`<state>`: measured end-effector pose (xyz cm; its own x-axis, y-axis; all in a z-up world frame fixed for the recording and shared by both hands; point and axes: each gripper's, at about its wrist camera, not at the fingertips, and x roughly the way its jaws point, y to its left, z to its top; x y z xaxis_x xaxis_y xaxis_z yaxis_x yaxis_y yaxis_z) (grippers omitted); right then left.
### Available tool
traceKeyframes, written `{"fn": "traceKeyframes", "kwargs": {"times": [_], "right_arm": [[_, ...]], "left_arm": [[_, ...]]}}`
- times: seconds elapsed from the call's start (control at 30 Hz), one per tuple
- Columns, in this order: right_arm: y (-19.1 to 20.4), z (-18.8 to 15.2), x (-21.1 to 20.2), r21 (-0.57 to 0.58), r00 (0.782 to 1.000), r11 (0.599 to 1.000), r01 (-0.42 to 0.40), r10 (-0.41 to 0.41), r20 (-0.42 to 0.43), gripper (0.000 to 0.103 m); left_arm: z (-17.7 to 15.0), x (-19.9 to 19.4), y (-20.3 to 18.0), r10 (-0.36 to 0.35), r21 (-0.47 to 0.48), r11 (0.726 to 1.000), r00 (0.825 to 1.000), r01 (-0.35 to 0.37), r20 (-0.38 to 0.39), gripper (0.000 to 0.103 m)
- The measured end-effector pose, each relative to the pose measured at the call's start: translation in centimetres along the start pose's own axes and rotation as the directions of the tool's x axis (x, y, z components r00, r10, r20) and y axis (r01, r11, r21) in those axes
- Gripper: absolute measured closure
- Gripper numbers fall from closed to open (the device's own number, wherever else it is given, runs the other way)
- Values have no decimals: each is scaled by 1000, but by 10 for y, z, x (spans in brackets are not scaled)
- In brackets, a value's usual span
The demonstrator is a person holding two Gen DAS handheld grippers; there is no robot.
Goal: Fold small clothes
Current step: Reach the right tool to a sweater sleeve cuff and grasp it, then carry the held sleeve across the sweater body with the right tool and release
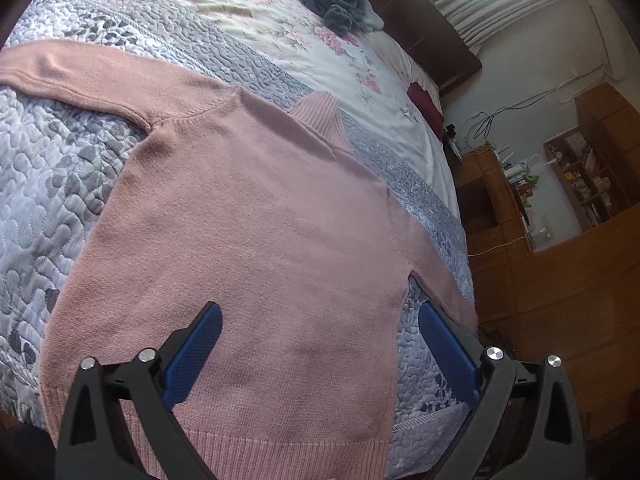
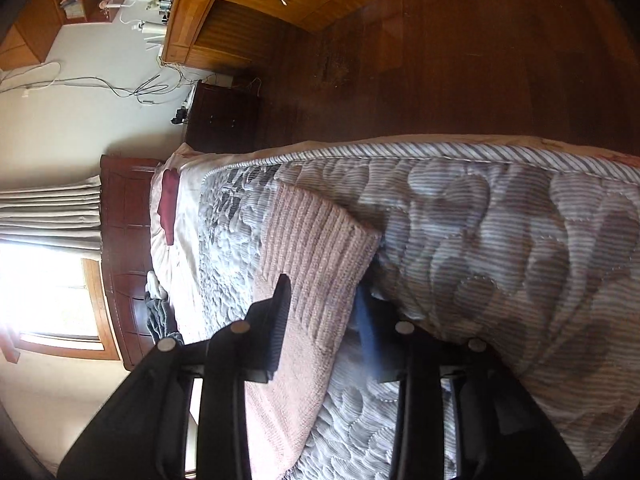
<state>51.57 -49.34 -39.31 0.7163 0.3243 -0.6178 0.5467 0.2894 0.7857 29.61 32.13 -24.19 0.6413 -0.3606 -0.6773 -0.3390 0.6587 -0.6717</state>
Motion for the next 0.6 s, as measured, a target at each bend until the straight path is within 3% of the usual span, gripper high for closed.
{"fn": "traceKeyframes", "kwargs": {"times": [0.03,0.1,0.3,0.5,0.6], "right_arm": [[3,1,2,-8,1000,1000,2,-2,0,71],[11,2,3,-29,1000,1000,3,-3,-1,90],[63,-16,-9,-193,999,981,6,1,34,94],[148,-79,-27,-447,998,894,-32,51,30,95],[185,-123,-27,-548,997,834,-61,74,1,95]], "left_arm": [[1,0,3,4,-11,1000,1000,-4,-1,4],[2,2,5,20,-13,1000,1000,-20,-6,4],[7,4,8,10,-14,1000,1000,-10,-23,4],[14,11,-2,-23,59,998,999,25,-43,4],[18,11,-3,-62,54,997,998,62,0,4]]}}
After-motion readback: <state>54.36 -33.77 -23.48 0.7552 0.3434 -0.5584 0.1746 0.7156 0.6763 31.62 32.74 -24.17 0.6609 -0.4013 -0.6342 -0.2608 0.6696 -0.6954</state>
